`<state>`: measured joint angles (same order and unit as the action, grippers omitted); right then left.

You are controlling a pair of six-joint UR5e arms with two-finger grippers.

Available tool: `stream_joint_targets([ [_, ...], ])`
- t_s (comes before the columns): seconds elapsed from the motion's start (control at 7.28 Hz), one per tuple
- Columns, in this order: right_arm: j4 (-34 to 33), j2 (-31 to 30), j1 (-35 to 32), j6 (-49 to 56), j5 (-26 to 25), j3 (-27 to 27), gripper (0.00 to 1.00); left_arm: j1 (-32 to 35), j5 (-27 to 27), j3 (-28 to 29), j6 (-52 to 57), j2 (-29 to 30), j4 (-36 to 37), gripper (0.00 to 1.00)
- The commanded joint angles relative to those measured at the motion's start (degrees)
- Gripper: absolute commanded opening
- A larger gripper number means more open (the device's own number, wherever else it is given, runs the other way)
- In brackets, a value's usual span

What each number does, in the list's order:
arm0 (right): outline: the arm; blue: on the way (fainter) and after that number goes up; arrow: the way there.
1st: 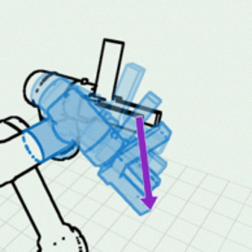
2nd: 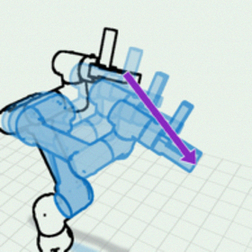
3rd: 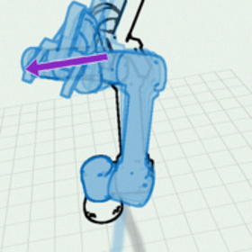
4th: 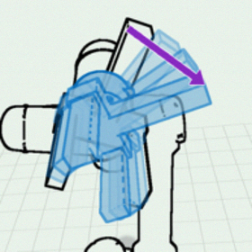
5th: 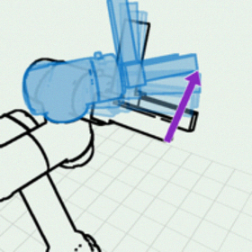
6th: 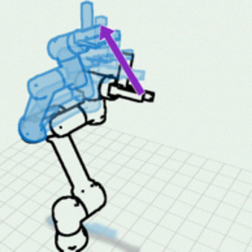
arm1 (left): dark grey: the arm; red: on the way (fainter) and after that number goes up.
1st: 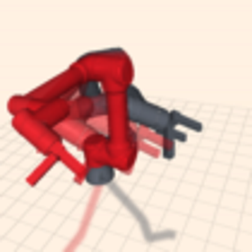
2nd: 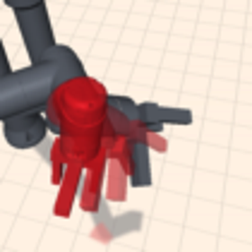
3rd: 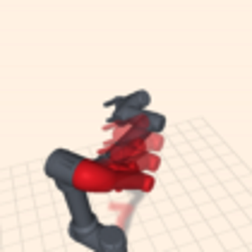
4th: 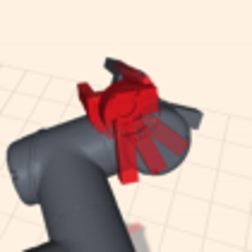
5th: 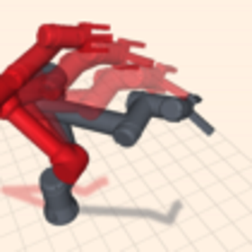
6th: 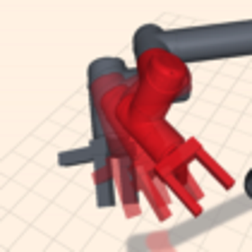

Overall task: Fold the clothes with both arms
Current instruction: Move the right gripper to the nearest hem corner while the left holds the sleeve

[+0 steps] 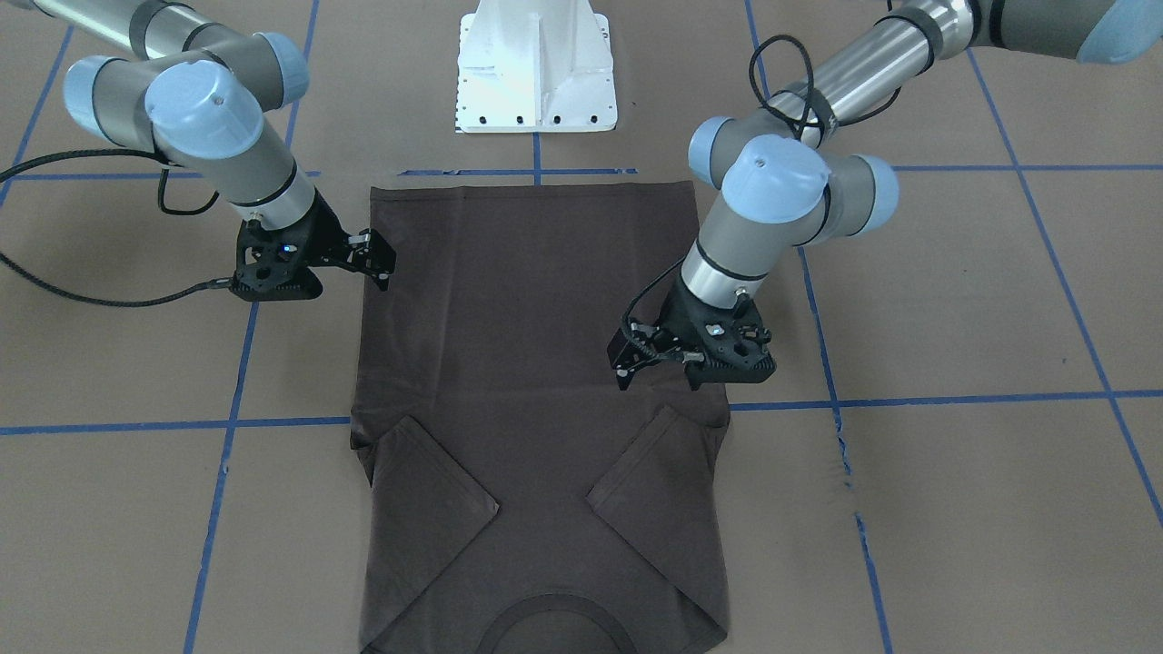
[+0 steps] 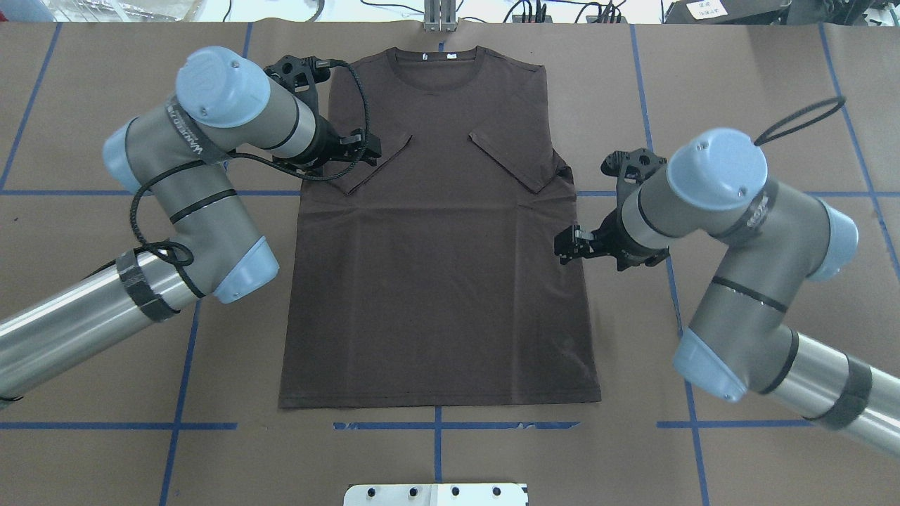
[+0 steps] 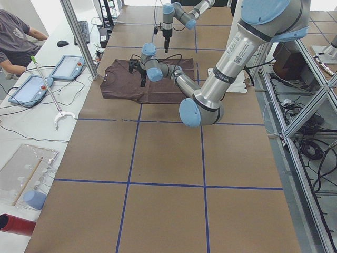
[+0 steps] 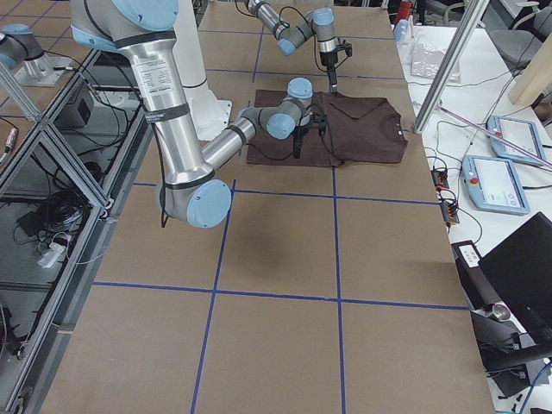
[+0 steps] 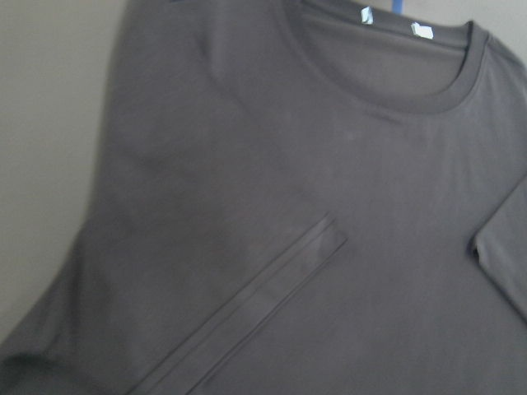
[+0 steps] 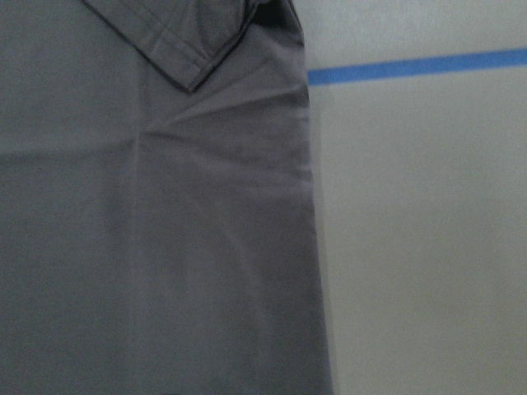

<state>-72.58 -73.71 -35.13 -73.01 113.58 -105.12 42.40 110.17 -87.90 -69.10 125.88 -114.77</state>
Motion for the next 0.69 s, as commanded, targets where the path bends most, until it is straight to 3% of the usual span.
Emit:
stream_joint_targets([
  [0.0, 7.89, -7.57, 10.55, -13.49, -10.7, -2.53, 0.88, 0.23, 0.13, -10.69, 2.56, -5.2, 6.02, 1.0],
  [0.27, 7.37, -11.78, 15.16, -15.41, -12.25, -7.0, 1.0, 0.23, -0.13, -13.08, 2.47, -5.12, 7.63, 1.0],
  [0.55, 5.27, -12.78, 17.54, -15.41, -12.25, -8.26, 1.0, 0.32, -0.22, -13.61, 2.39, -5.12, 7.63, 1.0],
])
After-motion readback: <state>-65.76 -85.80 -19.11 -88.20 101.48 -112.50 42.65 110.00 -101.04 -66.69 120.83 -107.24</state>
